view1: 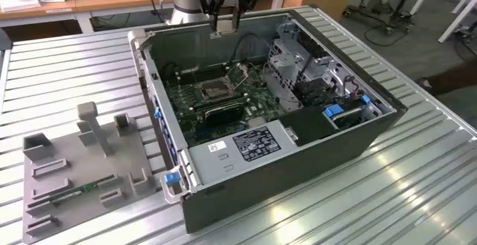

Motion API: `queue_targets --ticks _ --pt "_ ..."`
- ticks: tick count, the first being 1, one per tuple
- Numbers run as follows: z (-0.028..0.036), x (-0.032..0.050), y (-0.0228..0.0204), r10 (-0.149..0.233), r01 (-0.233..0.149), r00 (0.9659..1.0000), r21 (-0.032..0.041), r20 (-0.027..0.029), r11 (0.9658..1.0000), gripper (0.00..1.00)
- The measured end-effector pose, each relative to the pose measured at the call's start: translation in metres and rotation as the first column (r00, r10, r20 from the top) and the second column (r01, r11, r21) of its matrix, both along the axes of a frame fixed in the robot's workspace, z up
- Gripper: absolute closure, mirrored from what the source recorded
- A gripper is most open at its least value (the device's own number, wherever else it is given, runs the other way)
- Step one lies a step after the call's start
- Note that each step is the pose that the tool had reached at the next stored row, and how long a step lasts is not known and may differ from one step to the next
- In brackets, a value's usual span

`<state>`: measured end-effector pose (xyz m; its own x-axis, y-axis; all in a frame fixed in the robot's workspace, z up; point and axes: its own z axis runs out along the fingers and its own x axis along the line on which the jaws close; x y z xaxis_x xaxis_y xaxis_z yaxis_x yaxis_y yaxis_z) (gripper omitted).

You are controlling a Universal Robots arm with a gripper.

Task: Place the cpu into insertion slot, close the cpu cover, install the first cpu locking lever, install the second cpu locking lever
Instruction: 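Place the cpu into insertion slot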

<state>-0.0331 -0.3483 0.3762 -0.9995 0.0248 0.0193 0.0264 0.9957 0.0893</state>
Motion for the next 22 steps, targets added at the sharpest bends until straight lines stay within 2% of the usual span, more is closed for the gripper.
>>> queue_targets --ticks 15,19,22 --pt "-0.0026 0.0000 -0.0008 -0.005 0.005 1.0000 -0.0018 0.0000 1.0000 0.46" --pt "-0.0038 0.0000 -0.0010 -0.034 0.034 0.9994 -0.0019 -0.0001 0.9994 0.46" --pt "-0.0047 0.0000 -0.0010 -0.075 0.075 0.9972 -0.0019 -0.0001 0.9972 0.46"
